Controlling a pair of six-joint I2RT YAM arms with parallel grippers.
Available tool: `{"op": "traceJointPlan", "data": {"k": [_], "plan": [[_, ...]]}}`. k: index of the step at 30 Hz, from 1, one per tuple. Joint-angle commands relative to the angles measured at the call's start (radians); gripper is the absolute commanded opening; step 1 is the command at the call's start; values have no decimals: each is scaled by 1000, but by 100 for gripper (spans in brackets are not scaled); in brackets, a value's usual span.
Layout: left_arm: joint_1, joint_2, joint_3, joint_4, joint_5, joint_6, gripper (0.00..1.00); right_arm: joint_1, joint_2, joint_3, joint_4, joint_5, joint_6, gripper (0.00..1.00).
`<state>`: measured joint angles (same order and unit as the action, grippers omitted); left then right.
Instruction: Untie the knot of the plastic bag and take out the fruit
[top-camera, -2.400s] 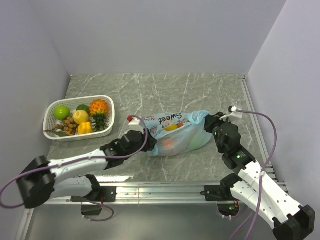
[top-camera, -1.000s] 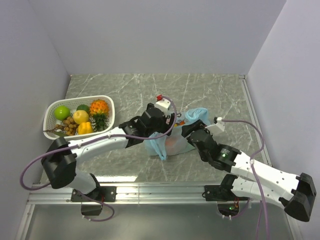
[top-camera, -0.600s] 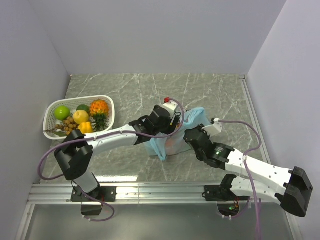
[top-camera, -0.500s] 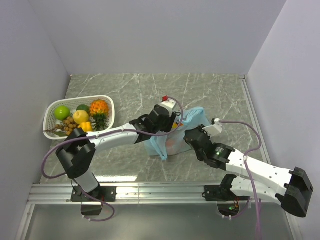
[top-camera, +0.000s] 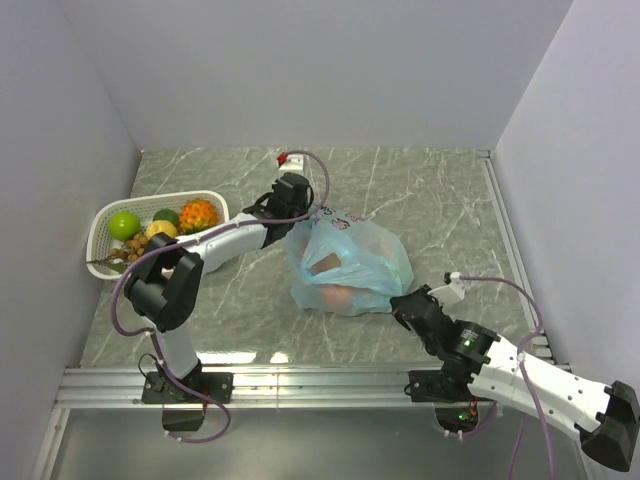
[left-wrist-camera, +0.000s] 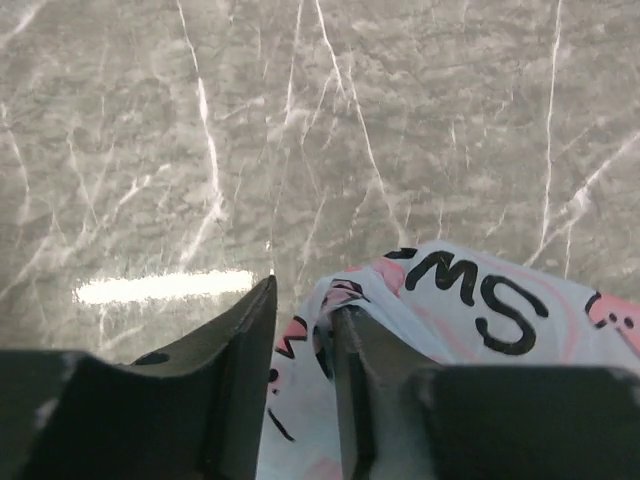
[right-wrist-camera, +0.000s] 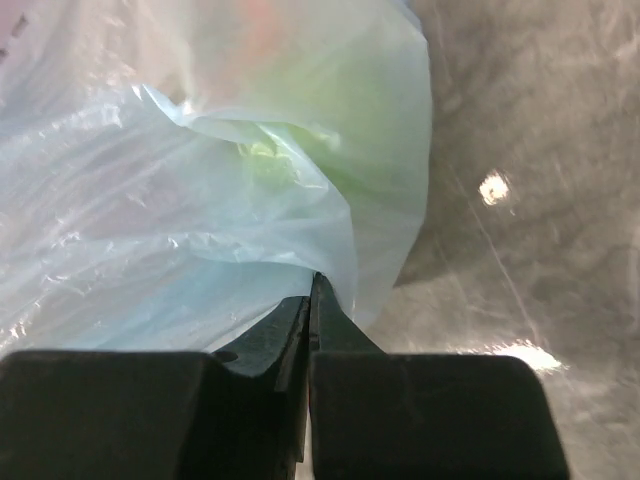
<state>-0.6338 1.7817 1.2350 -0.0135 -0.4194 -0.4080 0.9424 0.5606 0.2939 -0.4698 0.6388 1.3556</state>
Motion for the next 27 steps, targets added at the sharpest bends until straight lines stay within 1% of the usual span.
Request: {"op": "traceJointPlan", "data": {"k": [1,2,3,4,5,6,7,8,10,11,13,14,17,19,22,27], "plan": [[-3,-8,78,-29,-3,-23,36,-1,-28,-7,0,-60,-50,0],[-3,-22,74,-28,43,-22,38,-1,-22,5,9,-86,-85,7],[-6,-77,37,-13,89,-35,48,-1,2,67,31,-108,-216,23],[-6,-100,37,-13,105,-35,53,-1,2,94,31,-108,-217,33],[-9,-125,5,-2,122,-54,59,1,13,123,28,-126,-308,42],[-9,-149,-11,0,139,-63,64,1,31,152,20,-134,-352,51],[-9,-194,-26,1,175,-75,72,2,42,213,14,-142,-395,61],[-12,-215,-49,0,189,-81,75,2,50,243,-3,-157,-488,63],[-17,-267,-61,-35,209,-89,81,4,74,333,-30,-165,-573,69],[-21,-281,-66,-51,221,-88,83,6,81,361,-38,-171,-666,69],[-29,-309,-80,-89,229,-87,85,6,100,436,-59,-191,-760,70],[-36,-335,-91,-97,234,-84,86,7,110,459,-67,-183,-833,70],[-53,-384,-111,-112,255,-87,86,6,148,525,-69,-136,-964,70],[-60,-406,-120,-117,278,-92,86,6,183,556,-55,-85,-1035,70],[-67,-410,-123,-123,312,-95,86,7,242,577,-20,-76,-1107,70],[-86,-404,-111,-125,352,-104,85,7,295,587,45,-203,-1193,70]]}}
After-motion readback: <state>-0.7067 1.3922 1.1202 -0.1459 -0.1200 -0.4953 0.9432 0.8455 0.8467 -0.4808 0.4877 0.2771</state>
